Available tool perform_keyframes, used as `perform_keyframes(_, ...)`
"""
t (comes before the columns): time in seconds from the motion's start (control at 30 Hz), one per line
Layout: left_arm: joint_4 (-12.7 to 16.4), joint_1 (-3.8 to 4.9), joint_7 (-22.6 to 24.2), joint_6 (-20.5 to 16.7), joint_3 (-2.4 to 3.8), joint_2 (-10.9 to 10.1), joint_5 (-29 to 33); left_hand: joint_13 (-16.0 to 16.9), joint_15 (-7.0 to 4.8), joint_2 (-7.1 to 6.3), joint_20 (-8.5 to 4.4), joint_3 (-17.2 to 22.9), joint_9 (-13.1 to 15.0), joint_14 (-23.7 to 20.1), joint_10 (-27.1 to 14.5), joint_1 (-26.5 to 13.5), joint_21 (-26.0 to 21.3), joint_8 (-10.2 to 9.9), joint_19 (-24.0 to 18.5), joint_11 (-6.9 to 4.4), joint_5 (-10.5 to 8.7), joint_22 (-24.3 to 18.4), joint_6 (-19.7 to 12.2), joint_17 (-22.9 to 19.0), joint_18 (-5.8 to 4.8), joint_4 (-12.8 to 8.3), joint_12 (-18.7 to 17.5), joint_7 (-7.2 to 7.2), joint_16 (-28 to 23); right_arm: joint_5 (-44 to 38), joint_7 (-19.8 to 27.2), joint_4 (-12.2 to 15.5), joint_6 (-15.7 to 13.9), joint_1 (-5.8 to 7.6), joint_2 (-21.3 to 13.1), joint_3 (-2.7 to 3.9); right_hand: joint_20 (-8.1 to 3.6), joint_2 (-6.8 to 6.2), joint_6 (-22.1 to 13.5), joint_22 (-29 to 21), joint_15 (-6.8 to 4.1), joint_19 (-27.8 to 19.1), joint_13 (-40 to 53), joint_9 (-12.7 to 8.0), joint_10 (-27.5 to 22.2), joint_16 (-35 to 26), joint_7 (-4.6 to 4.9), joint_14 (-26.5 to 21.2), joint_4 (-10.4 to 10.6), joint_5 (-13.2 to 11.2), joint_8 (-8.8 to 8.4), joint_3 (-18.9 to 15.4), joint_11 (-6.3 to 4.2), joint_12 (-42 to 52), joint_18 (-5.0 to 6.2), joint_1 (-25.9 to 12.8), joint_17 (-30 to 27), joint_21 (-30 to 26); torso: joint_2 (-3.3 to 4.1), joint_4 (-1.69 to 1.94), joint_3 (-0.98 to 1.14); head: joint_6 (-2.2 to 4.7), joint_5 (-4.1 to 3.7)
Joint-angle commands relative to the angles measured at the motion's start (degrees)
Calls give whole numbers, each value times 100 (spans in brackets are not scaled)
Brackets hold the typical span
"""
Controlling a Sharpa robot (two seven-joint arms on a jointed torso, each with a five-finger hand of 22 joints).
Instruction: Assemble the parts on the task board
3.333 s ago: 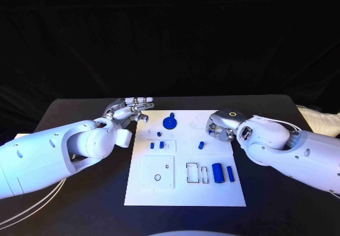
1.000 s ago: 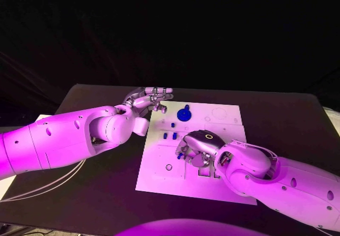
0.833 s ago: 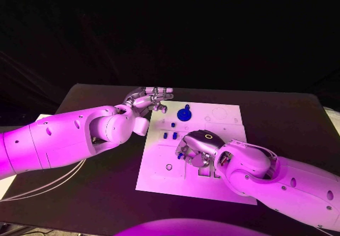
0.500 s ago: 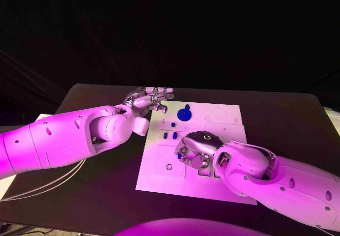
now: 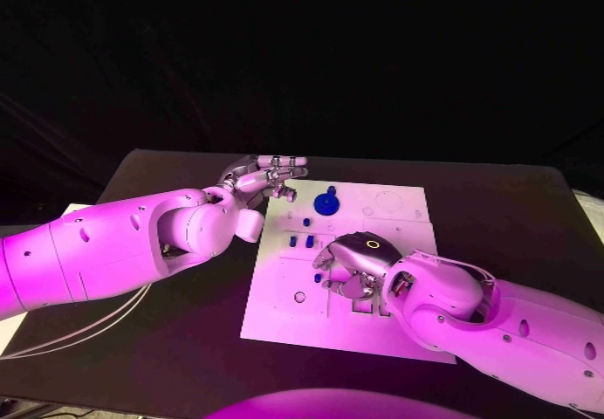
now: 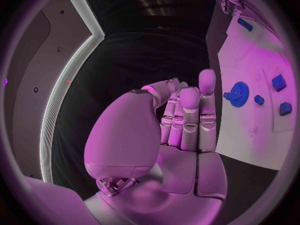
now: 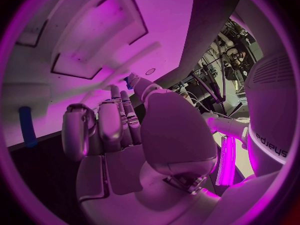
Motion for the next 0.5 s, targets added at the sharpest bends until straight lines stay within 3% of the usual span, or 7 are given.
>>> perform_keyframes(0.03, 7, 2, 8, 134, 3, 3, 22, -2, 0, 61, -2, 2, -4, -25, -40, 4, -39, -6, -56, 19, 20, -5, -13, -9, 95, -31, 19, 24, -20, -12, -38, 182, -413, -1, -168, 44, 21, 94, 21, 112, 23, 3, 12, -7, 92, -12, -2, 98, 7, 46, 7, -55, -25, 69, 62, 23, -7, -29, -1, -3, 6, 19, -17)
perform_keyframes(0.13, 5, 2, 5, 138, 3, -3, 22, -2, 0, 61, -2, 2, -4, -25, -40, 4, -39, -6, -56, 19, 20, -5, -13, -9, 95, -31, 19, 24, -20, 102, -86, 373, -428, 55, -429, 109, 16, 108, 59, 117, 16, 8, 13, -6, 145, -11, -13, 98, 7, 52, 16, -66, -37, 109, 61, 36, -11, -27, -3, -14, 3, 41, -46)
perform_keyframes(0.27, 4, 2, 0, 153, 3, -6, 22, -2, 0, 61, -2, 2, -4, -25, -40, 4, -39, -6, -56, 19, 20, -5, -13, -9, 95, -31, 19, 24, -20, 213, -228, 543, -262, 253, -805, 163, 10, 83, 42, 128, 9, 17, 3, -17, 134, -1, -49, 101, 12, 52, -1, -103, -46, 112, 58, 25, -3, -20, -10, -21, -1, 67, -106)
perform_keyframes(0.43, 0, 2, -17, 187, 0, 4, 20, -2, 0, 64, -1, 1, -4, -28, -41, 5, -45, -5, -60, 19, 22, -7, -12, -12, 96, -35, 23, 24, -21, 100, -351, 541, -45, 477, -1176, 187, 6, 30, -98, 130, 0, 21, -9, -76, -238, 11, -201, 104, 33, -17, -22, -333, -31, -40, 58, 31, -13, -19, -13, -31, -8, 101, -196)
perform_keyframes(0.5, -3, 2, -20, 197, -1, 9, 19, -2, 1, 66, -1, 1, -3, -29, -42, 6, -48, -4, -62, 19, 23, -8, -12, -14, 97, -36, 25, 24, -21, 55, -371, 495, 12, 512, -1254, 190, -4, 18, -114, 124, -18, 18, -7, -83, -271, 12, -209, 105, 35, -29, -21, -386, -35, -44, 59, 45, -16, -23, -10, -33, -5, 129, -229)
